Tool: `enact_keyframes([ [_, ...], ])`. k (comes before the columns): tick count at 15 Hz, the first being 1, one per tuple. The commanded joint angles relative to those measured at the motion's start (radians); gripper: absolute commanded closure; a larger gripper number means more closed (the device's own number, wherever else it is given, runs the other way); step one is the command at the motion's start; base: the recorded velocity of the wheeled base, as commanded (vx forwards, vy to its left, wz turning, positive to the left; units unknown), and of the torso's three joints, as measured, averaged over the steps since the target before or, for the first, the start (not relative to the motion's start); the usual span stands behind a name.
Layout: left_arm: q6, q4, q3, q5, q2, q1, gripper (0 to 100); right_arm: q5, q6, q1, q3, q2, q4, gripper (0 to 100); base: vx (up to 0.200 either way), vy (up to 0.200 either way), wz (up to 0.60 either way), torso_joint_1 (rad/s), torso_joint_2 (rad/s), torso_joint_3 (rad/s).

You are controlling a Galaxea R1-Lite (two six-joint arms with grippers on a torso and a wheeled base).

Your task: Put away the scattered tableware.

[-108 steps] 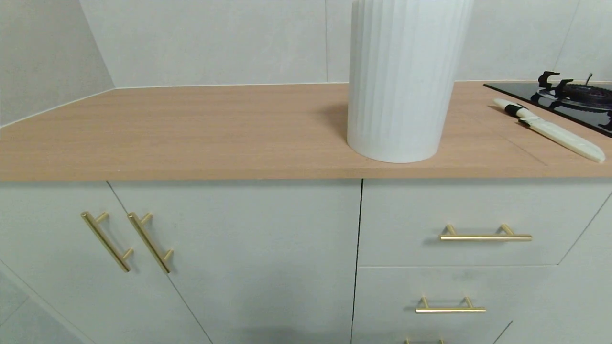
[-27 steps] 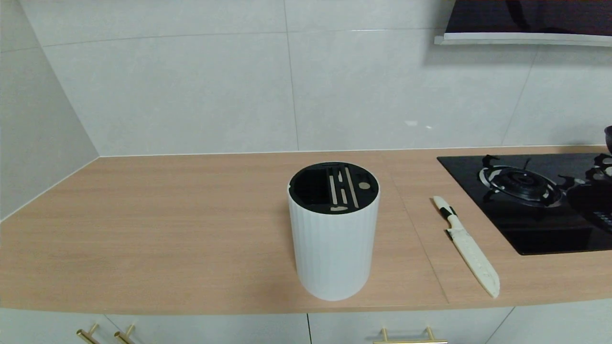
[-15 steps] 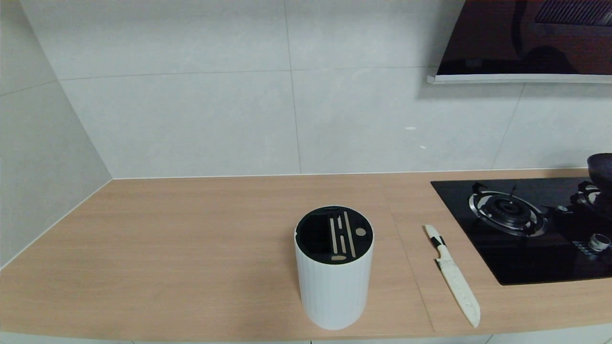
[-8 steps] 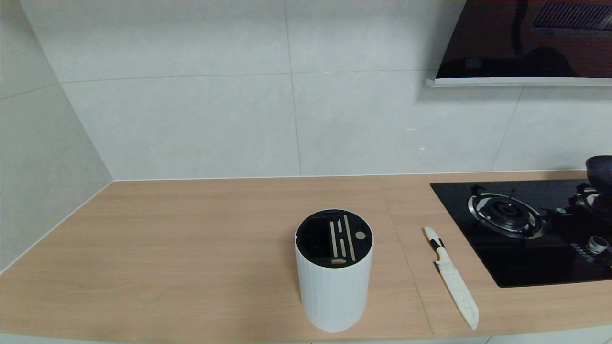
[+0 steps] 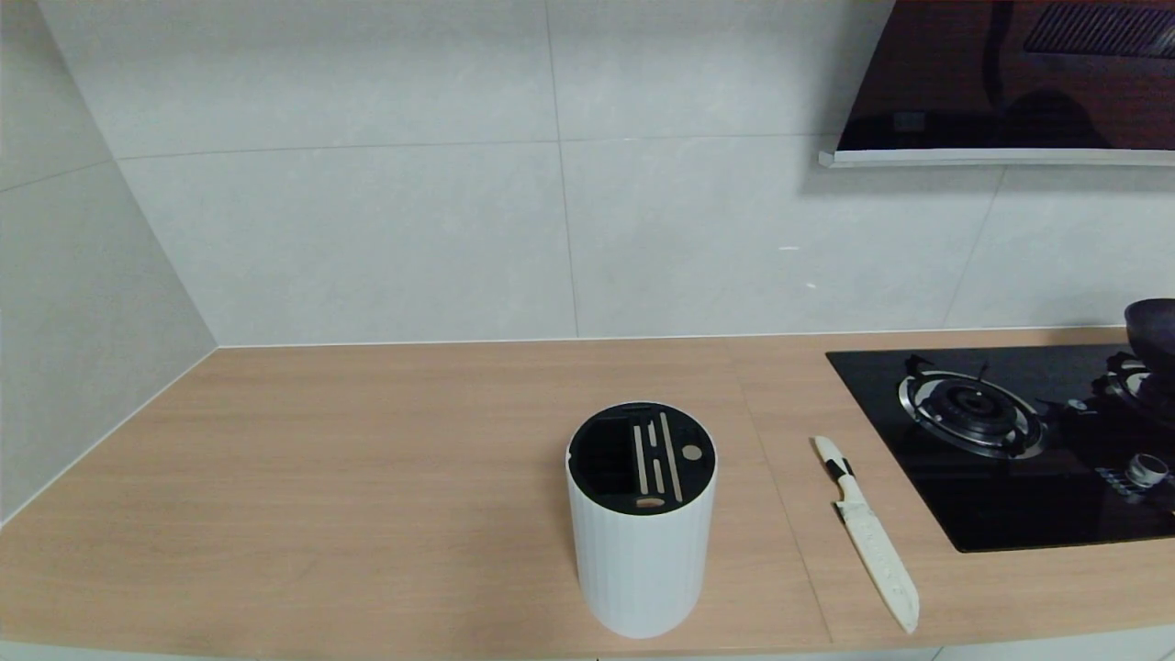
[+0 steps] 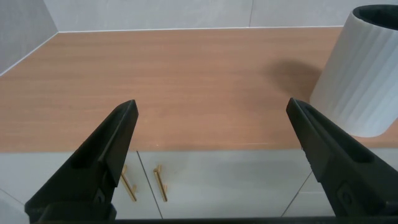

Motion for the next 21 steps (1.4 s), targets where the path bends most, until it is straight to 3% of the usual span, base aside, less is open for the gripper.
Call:
enact_keyframes([
  [1,0.000,0.000,0.000,0.000,0.002,0.000,0,0.015,0.018,0.000,-0.083,0.001,-0.032,0,0.000,0.000,0.00,0.000,0.00,0.000],
  [4,0.000,0.000,0.000,0.000,0.002,0.000,0,0.109,0.020,0.002,-0.152,0.101,0.059,0,0.000,0.000,0.00,0.000,0.00,0.000],
  [7,0.000,0.000,0.000,0.000,0.000,0.000,0,0.176,0.018,0.023,-0.190,0.351,0.054,0,0.000,0.000,0.00,0.000,0.00,0.000],
  [13,-0.002,0.000,0.000,0.000,0.000,0.000,0,0.195,0.018,0.175,-0.311,0.851,0.028,0,0.000,0.000,0.00,0.000,0.00,0.000],
  [15,-0.002,0.000,0.000,0.000,0.002,-0.001,0,0.195,0.018,0.175,-0.325,0.988,-0.032,0,0.000,0.000,0.00,0.000,0.00,0.000],
  [21,-0.002,0.000,0.000,0.000,0.002,0.000,0,0.166,0.017,0.176,-0.328,1.495,-0.424,0,0.000,0.000,0.00,0.000,0.00,0.000],
])
